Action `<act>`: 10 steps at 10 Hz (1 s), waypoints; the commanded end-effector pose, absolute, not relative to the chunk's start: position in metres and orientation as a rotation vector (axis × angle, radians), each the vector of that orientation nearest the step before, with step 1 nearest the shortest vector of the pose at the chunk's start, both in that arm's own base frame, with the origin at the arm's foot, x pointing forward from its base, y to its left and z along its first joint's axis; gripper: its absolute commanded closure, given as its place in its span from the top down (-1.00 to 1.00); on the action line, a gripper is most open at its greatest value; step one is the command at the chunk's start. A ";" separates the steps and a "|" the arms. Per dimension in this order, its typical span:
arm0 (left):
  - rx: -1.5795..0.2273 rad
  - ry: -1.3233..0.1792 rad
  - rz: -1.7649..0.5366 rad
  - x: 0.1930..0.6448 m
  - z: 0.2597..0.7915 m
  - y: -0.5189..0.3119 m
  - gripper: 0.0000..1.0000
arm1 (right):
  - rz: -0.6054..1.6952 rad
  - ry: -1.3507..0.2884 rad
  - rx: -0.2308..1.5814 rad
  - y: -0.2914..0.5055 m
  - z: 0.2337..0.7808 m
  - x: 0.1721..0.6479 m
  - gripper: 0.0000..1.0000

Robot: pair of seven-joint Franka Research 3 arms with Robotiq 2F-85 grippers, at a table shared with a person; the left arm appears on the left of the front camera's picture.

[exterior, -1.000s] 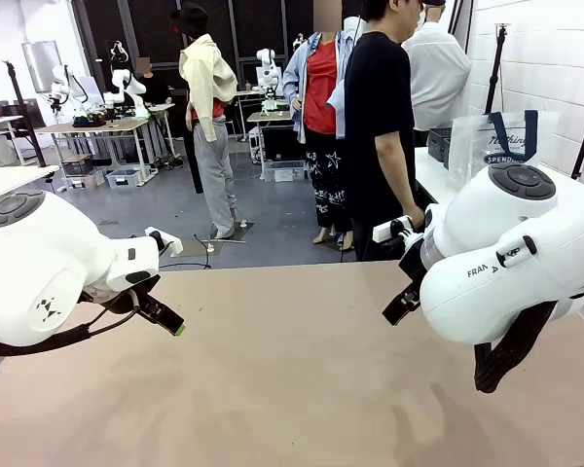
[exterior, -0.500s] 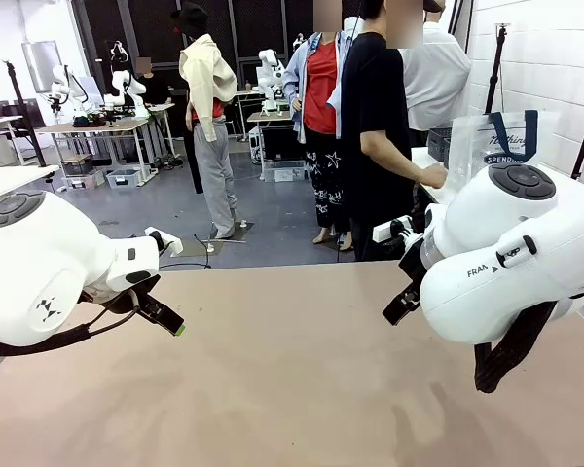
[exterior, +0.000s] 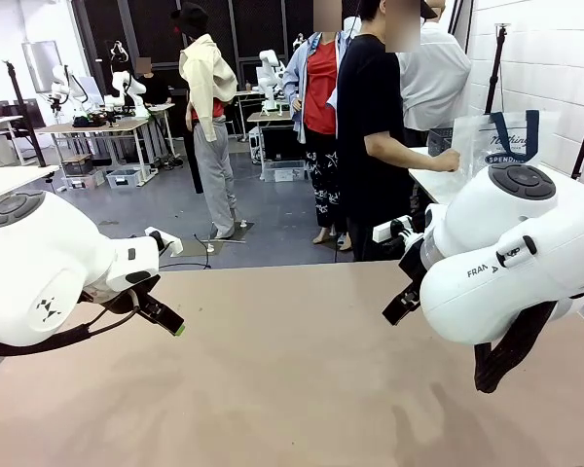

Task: Transfer purchased items from the store into the shopping bag.
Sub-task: Open the Reusable shopping bag in the center of the table.

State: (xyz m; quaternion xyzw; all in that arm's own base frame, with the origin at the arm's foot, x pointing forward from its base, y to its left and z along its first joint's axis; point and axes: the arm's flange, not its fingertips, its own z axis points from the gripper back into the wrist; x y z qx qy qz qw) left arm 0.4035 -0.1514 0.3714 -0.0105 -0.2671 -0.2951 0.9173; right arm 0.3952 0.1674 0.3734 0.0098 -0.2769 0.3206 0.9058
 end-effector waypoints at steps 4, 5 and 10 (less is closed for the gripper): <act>-0.022 -0.550 -0.606 0.404 0.371 -0.151 1.00 | 0.662 -0.572 0.021 0.167 0.373 0.395 1.00; -0.022 -0.550 -0.606 0.404 0.371 -0.151 1.00 | 0.662 -0.572 0.021 0.167 0.373 0.395 1.00; -0.022 -0.550 -0.606 0.404 0.371 -0.151 1.00 | 0.662 -0.572 0.021 0.167 0.373 0.395 1.00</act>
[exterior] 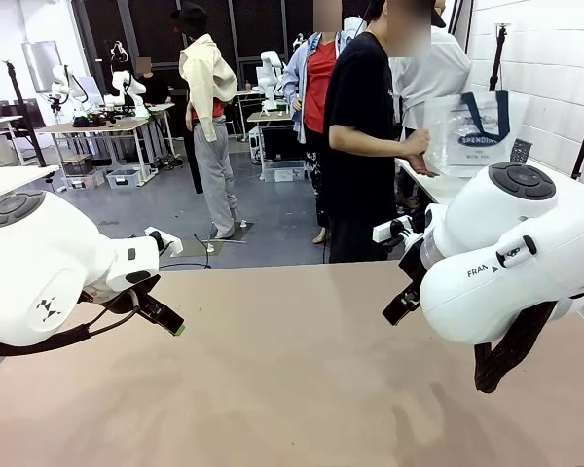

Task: Transfer purchased items from the store into the shopping bag.
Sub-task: Open the Reusable shopping bag in the center of the table.

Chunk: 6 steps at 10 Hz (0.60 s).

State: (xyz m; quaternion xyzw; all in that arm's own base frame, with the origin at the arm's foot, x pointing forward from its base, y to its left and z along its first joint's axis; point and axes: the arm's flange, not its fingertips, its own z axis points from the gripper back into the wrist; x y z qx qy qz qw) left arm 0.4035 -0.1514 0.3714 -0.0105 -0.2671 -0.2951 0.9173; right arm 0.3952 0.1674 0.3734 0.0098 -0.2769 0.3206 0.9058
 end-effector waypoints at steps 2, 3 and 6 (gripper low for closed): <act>-0.022 -0.550 -0.606 0.404 0.371 -0.151 1.00 | 0.662 -0.572 0.021 0.167 0.373 0.395 1.00; -0.022 -0.550 -0.606 0.404 0.371 -0.151 1.00 | 0.662 -0.572 0.021 0.167 0.373 0.395 1.00; -0.022 -0.550 -0.606 0.404 0.371 -0.151 1.00 | 0.662 -0.572 0.021 0.167 0.373 0.395 1.00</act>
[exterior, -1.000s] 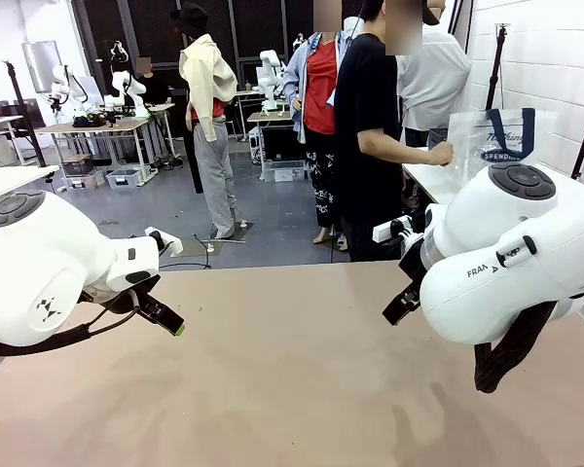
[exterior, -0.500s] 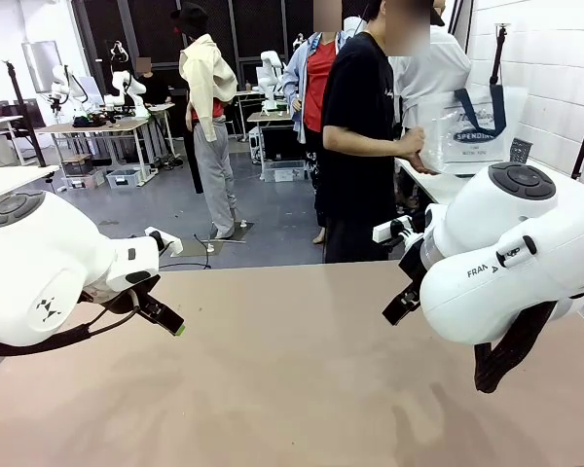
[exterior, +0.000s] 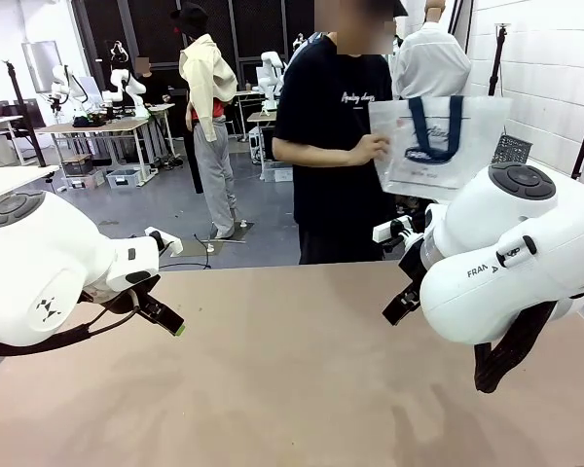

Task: Transfer purchased items from the store into the shopping bag.
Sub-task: Open the Reusable shopping bag in the center of the table.

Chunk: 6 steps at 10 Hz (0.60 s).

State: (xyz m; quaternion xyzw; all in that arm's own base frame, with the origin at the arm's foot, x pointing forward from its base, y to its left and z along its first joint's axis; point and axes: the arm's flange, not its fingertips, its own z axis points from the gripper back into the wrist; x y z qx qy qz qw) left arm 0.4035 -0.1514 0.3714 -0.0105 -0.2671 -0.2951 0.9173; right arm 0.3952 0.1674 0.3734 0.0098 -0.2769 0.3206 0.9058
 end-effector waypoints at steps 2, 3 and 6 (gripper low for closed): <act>-0.022 -0.550 -0.606 0.404 0.371 -0.151 1.00 | 0.662 -0.572 0.021 0.167 0.373 0.395 1.00; -0.022 -0.550 -0.606 0.404 0.371 -0.151 1.00 | 0.662 -0.572 0.021 0.167 0.373 0.395 1.00; -0.022 -0.550 -0.606 0.404 0.371 -0.151 1.00 | 0.662 -0.572 0.021 0.167 0.373 0.395 1.00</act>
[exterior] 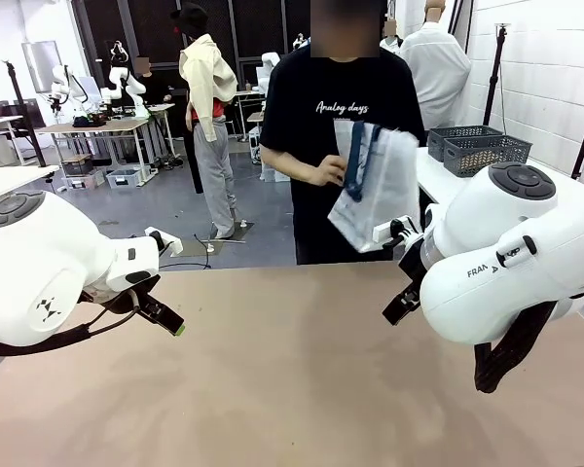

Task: Transfer purchased items from the store into the shopping bag.
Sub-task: Open the Reusable shopping bag in the center of the table.

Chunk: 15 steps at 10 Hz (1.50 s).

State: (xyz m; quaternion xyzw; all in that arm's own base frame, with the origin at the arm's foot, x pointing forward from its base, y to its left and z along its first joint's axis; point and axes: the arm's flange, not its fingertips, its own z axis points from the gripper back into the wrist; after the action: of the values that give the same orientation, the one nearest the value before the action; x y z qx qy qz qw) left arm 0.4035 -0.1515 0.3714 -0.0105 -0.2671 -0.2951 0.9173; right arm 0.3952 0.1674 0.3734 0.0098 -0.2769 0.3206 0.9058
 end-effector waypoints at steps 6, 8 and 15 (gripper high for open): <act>-0.022 -0.550 -0.606 0.404 0.371 -0.151 1.00 | 0.662 -0.572 0.021 0.167 0.373 0.395 1.00; -0.022 -0.550 -0.606 0.404 0.371 -0.151 1.00 | 0.662 -0.572 0.021 0.167 0.373 0.395 1.00; -0.022 -0.550 -0.606 0.404 0.371 -0.151 1.00 | 0.662 -0.572 0.021 0.167 0.373 0.395 1.00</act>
State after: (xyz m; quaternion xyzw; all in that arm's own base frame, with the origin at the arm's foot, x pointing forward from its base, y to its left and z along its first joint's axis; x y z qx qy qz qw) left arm 0.4035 -0.1515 0.3714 -0.0105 -0.2671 -0.2952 0.9173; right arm 0.3952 0.1674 0.3734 0.0098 -0.2769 0.3206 0.9058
